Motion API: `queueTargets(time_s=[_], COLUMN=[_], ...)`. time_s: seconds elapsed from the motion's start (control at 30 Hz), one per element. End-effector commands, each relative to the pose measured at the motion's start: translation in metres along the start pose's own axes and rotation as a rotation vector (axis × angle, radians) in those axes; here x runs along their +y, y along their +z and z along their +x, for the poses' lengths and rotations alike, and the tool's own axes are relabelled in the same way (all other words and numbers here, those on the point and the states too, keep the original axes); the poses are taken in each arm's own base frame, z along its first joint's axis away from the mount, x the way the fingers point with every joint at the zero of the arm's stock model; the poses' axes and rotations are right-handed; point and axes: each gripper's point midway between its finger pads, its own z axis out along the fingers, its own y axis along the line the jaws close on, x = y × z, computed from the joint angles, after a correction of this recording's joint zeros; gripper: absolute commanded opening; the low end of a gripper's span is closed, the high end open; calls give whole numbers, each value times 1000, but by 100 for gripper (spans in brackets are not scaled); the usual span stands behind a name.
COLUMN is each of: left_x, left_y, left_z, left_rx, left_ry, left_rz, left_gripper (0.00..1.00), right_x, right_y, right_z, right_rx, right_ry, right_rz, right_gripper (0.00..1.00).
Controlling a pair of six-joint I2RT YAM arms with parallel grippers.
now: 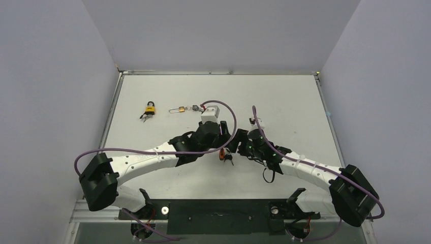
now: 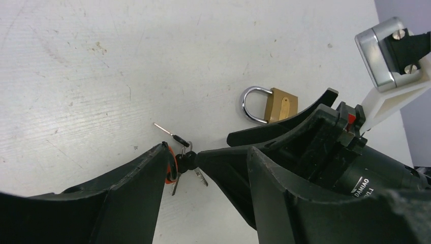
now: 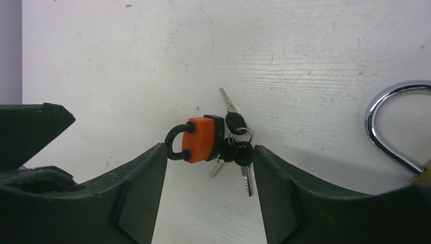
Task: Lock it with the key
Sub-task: Place the lock at the center of the board, then pick up the lock from the center of the board.
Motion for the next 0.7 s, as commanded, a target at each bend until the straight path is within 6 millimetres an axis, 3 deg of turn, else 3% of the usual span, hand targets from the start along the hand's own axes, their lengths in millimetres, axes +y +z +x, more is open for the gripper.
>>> queueTargets(time_s=[0.0, 0.13, 0.27, 0.3, 0.33, 0.4, 0.5, 0.67], left_x=[-11, 2, 26, 30, 42, 59, 84, 119], left_y=[-25, -39, -51, -57, -57, -62, -70, -76], left_z=[-53, -79, -101, -104, -111, -120, -135, -152], left_rx=[-99, -135, -159, -164, -176, -185, -201, -225], left_ry=[-37, -69, -108, -115, -126, -148, -204, -315], left_rz=[50, 53, 30, 33, 10, -18, -42, -81], left_gripper=[56, 57, 57, 57, 57, 57, 57, 57], right_x=[14, 20, 31, 41, 38, 54, 66, 82], right_y=[-17, -23, -10, -9, 0, 8, 27, 79], right_z=[-42, -64, -85, -96, -95, -115, -126, -139], right_rx=[-130, -162, -155, -169, -151, -167, -150, -73], right_ry=[-38, -76, -130, -136, -152, -167, -207, -292], right_rz=[6, 25, 38, 23, 41, 19, 7, 28], right_gripper=[61, 67, 70, 71, 72, 74, 76, 83])
